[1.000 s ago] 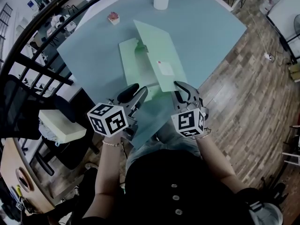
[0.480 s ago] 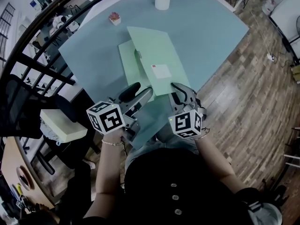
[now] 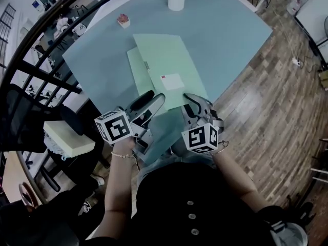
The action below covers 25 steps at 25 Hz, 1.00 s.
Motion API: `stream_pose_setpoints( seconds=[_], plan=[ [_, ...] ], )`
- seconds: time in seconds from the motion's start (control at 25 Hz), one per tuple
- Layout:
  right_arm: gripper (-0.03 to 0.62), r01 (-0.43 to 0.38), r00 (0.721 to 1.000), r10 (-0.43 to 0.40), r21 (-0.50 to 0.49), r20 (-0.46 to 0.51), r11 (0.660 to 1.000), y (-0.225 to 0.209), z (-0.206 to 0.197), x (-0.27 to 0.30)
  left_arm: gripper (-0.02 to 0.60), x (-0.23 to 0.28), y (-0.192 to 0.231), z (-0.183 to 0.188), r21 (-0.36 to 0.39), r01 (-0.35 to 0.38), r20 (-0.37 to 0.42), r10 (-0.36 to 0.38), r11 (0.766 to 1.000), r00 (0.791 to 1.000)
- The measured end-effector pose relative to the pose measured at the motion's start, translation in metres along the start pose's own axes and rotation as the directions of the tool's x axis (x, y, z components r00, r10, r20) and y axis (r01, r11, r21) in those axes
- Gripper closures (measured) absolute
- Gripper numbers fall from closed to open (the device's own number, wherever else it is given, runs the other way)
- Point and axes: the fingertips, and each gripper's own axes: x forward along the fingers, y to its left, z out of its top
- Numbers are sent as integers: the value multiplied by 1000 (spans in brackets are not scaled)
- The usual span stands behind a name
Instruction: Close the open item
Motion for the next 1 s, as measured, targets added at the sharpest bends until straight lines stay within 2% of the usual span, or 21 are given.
stream_pose_setpoints(
  seconds=[0.16,0.4,0.48,0.56,0.64,1.0],
  plan=[
    [530,-16,1000,16,-13,-1,1000,5,-1,3,279,7,6,-3,-43,2,4,-2,999,1000],
    [522,-34,999,34,-32,-1,999,11,-2,5,282,10,15,-8,-47,-21,-16,20,999,1000],
    [519,-41,999,41,-36,-1,998,13,-2,6,314,10,20,-9,-43,-35,-23,34,998,999],
    [517,-49,999,49,-43,0,998,15,-3,7,410,10,24,-9,-32,-57,-34,55,998,998],
    [516,-58,998,58,-57,-3,997,16,-4,8,455,10,26,-11,-9,-74,-55,73,997,996],
    [495,-91,996,91,-77,-7,993,22,-5,8,487,5,35,-14,-13,-93,-66,92,996,994]
  ],
)
